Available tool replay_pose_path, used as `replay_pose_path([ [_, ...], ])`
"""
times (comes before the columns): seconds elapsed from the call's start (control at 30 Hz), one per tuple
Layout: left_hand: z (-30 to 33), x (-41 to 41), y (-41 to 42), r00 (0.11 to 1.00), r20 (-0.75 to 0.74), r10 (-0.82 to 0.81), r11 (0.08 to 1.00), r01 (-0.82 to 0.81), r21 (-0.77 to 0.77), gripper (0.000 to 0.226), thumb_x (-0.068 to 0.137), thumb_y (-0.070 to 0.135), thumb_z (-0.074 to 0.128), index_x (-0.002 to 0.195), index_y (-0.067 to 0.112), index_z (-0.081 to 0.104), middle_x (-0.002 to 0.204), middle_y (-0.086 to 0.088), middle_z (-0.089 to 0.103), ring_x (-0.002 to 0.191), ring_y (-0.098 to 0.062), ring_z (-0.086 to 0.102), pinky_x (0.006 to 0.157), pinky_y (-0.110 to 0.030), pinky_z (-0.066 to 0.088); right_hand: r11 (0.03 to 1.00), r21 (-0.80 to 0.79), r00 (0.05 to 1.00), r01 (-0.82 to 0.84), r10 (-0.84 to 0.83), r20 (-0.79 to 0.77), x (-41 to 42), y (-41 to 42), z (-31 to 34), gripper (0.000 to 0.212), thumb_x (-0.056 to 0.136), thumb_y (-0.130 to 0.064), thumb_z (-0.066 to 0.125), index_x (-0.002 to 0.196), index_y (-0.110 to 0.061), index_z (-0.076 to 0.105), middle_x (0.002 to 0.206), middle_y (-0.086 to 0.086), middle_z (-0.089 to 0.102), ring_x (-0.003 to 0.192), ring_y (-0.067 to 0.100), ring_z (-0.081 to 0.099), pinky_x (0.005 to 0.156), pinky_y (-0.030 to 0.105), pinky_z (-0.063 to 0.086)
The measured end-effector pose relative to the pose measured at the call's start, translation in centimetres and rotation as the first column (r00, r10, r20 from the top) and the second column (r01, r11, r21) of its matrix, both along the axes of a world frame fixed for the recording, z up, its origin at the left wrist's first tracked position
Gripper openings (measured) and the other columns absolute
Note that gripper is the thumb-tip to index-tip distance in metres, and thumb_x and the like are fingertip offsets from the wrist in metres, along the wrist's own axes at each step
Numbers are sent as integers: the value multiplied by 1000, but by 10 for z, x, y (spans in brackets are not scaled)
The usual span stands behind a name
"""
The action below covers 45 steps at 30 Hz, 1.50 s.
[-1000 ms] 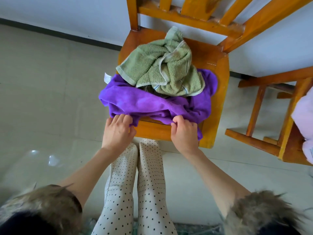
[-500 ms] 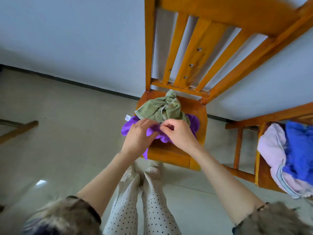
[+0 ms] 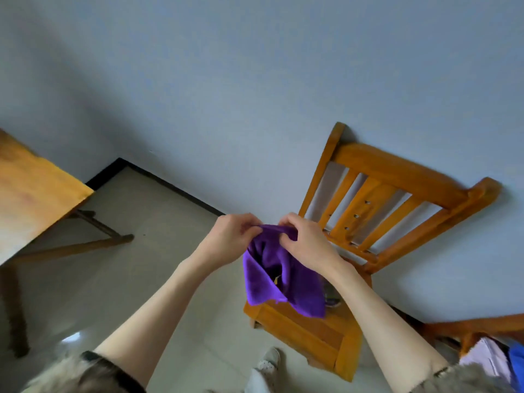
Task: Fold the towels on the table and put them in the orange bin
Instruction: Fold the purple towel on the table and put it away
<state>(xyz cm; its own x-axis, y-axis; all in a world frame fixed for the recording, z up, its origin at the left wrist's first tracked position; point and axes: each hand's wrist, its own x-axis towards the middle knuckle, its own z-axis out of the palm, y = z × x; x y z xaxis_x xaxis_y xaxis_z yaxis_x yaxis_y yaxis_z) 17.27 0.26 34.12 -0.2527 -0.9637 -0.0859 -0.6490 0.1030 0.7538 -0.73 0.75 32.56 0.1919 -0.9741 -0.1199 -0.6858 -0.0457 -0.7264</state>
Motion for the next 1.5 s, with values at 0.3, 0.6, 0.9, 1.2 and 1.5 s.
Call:
replay_pose_path([
  [0.3,86,124,66,962,-143,233,960,-251,-121,15,90,22,55,79,18,64,75,4,68,73,-12,62,69,-25,49,823,-567,974,48,-163,-154,126,13,58,14,85,-10,53,90,-5,65,96,10,57,92,26,50,77,38,39],
  [0.6,113,308,171,733,-288,616,722,-672,-165,18,87,26,63,70,18,64,63,7,61,55,-3,50,52,-15,41,894,-445,991,57,-103,-80,272,37,91,19,91,-9,46,105,-2,57,110,15,52,102,33,50,87,45,42],
  [0.9,113,448,236,618,-59,784,578,-761,-296,17,84,15,66,71,25,62,73,13,57,64,-1,51,61,-2,37,909,-405,989,-94,131,64,421,28,98,25,96,-7,39,106,-3,62,105,17,63,98,33,55,79,31,38],
  [1.2,87,555,234,373,116,921,391,-877,-281,21,77,19,74,62,26,61,65,10,59,64,-8,52,59,-12,34,905,-331,943,-265,316,109,540,-23,91,26,95,-6,41,105,-3,65,105,14,66,99,29,57,77,24,36],
  [1.5,74,630,196,283,171,944,319,-915,-246,6,84,8,66,82,11,70,82,-3,65,82,-19,57,74,-24,36,814,-400,906,-420,399,-139,620,-86,94,25,96,-12,39,102,-3,62,106,16,58,93,31,55,78,32,40],
])
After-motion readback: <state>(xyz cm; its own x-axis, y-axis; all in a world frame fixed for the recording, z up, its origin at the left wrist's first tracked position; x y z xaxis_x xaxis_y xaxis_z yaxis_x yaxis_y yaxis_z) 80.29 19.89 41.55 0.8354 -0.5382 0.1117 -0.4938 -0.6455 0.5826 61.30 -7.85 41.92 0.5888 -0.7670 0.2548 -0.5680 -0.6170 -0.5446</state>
